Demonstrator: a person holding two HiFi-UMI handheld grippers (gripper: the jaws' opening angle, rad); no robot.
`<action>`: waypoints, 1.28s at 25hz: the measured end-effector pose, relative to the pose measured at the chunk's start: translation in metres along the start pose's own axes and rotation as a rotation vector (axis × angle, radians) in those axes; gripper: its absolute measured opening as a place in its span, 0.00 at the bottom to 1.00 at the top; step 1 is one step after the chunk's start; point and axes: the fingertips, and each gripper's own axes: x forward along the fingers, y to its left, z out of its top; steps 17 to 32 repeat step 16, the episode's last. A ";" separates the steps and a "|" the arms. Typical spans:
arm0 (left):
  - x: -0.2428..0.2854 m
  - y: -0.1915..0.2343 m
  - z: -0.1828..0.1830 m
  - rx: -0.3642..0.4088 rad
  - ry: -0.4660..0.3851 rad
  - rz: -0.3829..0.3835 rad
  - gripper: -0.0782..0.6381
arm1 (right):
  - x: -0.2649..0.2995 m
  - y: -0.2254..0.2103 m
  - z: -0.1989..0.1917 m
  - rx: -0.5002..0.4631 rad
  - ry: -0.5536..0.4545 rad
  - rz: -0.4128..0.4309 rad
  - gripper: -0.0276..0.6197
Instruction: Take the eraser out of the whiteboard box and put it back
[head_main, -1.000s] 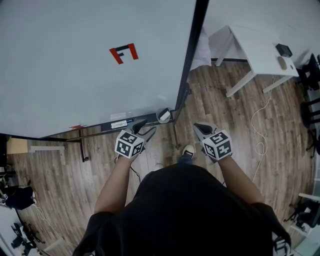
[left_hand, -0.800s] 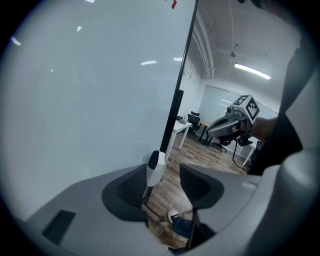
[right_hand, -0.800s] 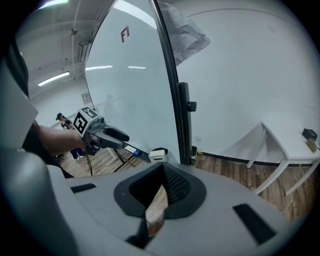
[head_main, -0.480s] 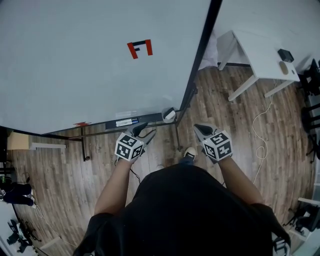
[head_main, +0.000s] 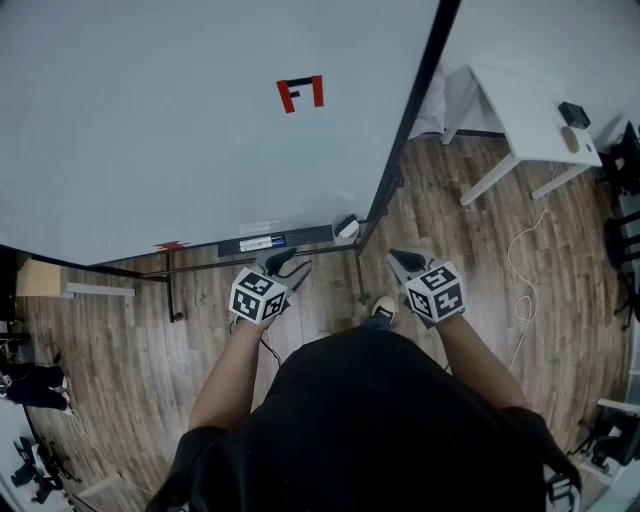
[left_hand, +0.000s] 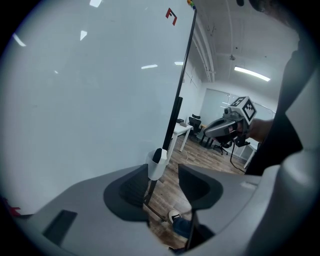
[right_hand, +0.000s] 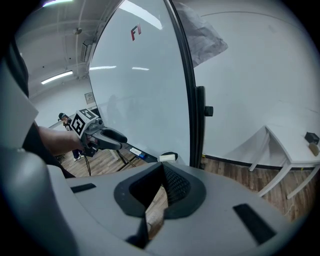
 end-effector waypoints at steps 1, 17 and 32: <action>-0.002 0.000 0.000 0.001 -0.002 0.000 0.38 | 0.001 0.002 0.000 0.000 0.000 0.001 0.04; -0.016 0.001 -0.005 -0.006 -0.013 -0.014 0.31 | 0.000 0.013 0.002 -0.007 0.000 -0.007 0.03; -0.016 0.001 -0.005 -0.006 -0.013 -0.014 0.31 | 0.000 0.013 0.002 -0.007 0.000 -0.007 0.03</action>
